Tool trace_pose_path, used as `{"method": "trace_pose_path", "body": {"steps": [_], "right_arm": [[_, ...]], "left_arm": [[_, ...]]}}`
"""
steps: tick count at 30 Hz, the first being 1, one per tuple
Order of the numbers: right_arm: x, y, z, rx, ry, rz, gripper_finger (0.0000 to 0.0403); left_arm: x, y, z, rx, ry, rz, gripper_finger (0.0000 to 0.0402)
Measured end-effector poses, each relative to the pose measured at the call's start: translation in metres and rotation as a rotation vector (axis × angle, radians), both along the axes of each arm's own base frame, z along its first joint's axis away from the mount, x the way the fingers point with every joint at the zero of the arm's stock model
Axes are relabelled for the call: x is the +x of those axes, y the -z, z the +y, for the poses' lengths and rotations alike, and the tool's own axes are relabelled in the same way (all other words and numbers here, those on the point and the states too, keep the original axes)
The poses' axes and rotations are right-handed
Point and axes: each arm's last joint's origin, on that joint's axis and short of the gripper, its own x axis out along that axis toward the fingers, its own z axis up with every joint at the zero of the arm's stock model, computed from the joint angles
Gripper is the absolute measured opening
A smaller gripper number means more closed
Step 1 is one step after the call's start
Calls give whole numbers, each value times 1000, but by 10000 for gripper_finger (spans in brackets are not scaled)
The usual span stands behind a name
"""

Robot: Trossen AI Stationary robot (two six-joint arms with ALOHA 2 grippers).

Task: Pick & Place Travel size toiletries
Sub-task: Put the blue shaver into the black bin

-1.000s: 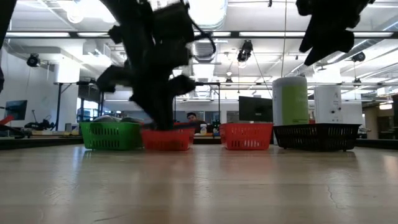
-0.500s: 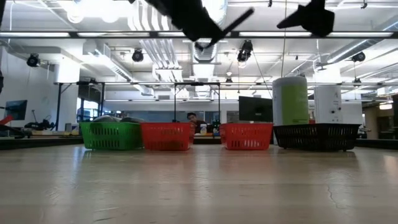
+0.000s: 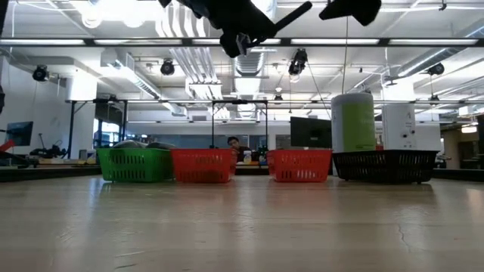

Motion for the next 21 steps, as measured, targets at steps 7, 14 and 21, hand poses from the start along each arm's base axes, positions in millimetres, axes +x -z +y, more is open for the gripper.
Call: {"method": "trace_pose_path", "body": {"steps": [7, 14, 21], "right_arm": [[25, -5, 8, -87, -52, 48, 277], [39, -7, 12, -95, -35, 169, 284], [42, -8, 13, -76, -20, 167, 242]], "left_arm": [[8, 0, -1, 4, -3, -52, 32], [8, 1, -4, 11, 10, -48, 33], [9, 3, -13, 24, 41, -46, 34]]}}
